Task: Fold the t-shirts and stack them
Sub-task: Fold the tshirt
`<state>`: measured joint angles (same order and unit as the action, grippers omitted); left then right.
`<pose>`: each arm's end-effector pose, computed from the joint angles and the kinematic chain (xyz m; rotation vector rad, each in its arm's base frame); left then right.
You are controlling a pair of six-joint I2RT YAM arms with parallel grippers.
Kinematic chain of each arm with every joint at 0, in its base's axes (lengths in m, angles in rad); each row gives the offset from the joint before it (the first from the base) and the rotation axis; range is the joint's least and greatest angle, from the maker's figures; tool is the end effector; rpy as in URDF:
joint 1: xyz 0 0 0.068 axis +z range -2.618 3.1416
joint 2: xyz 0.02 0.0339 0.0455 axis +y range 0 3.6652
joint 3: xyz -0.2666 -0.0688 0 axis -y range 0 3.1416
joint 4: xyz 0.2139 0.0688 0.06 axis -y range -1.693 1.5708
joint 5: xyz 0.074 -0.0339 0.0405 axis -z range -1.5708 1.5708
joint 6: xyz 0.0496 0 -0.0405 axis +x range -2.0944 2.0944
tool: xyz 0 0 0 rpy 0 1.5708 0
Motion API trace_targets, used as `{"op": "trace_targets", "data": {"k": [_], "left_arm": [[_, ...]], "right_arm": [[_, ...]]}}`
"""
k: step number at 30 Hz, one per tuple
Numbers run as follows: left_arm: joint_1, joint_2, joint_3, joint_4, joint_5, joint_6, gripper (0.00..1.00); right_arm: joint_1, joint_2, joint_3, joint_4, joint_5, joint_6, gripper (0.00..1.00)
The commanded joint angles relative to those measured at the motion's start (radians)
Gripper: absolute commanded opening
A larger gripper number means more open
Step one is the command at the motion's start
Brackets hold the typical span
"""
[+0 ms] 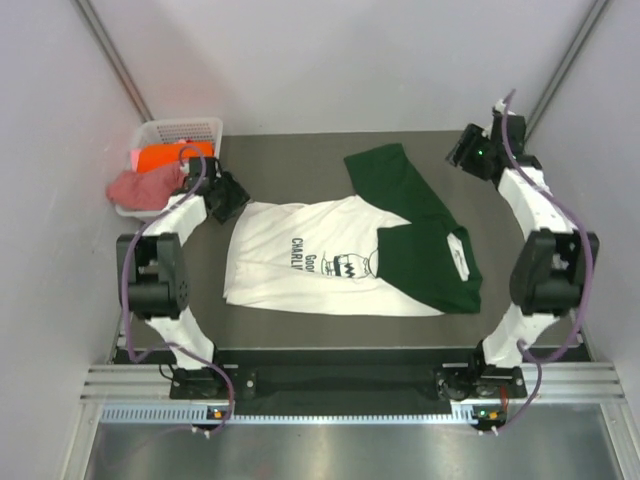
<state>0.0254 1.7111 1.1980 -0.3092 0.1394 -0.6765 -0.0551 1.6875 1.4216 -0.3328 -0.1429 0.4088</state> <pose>0.3569 0.0022 0.2345 -0.7743 2.3093 -0.4669 0.3747 -0.0136 0.3106 0.4215 2.1435 0.3567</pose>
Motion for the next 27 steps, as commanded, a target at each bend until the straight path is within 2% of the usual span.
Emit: {"op": "trace_targets", "data": {"k": [1,2,7,11,12,18,22,27], "left_arm": [[-0.022,0.144,0.141,0.039,-0.05,0.025,0.65],[-0.054,0.174,0.167,0.021,-0.057,0.028,0.66],[-0.059,0.333,0.32,-0.021,-0.116,0.06,0.66],[-0.059,0.416,0.406,-0.051,-0.121,0.075,0.63],[-0.059,0.43,0.429,-0.07,-0.124,0.077,0.61],[-0.059,0.453,0.422,-0.082,-0.225,0.095,0.61],[-0.056,0.449,0.416,-0.102,-0.279,0.094,0.59],[-0.041,0.441,0.388,-0.096,-0.262,0.094,0.61]], "right_arm": [[0.047,0.18,0.187,-0.032,0.054,-0.079,0.62],[0.09,0.219,0.227,-0.047,0.06,-0.087,0.62],[0.113,0.472,0.492,-0.1,0.034,-0.111,0.65],[0.124,0.593,0.638,-0.115,-0.001,-0.114,0.68],[0.127,0.613,0.678,-0.104,-0.01,-0.113,0.72],[0.159,0.78,0.88,-0.123,-0.103,-0.139,0.79],[0.166,0.839,0.919,-0.077,-0.104,-0.12,0.8],[0.166,0.919,0.988,-0.054,-0.136,-0.073,0.8]]}}
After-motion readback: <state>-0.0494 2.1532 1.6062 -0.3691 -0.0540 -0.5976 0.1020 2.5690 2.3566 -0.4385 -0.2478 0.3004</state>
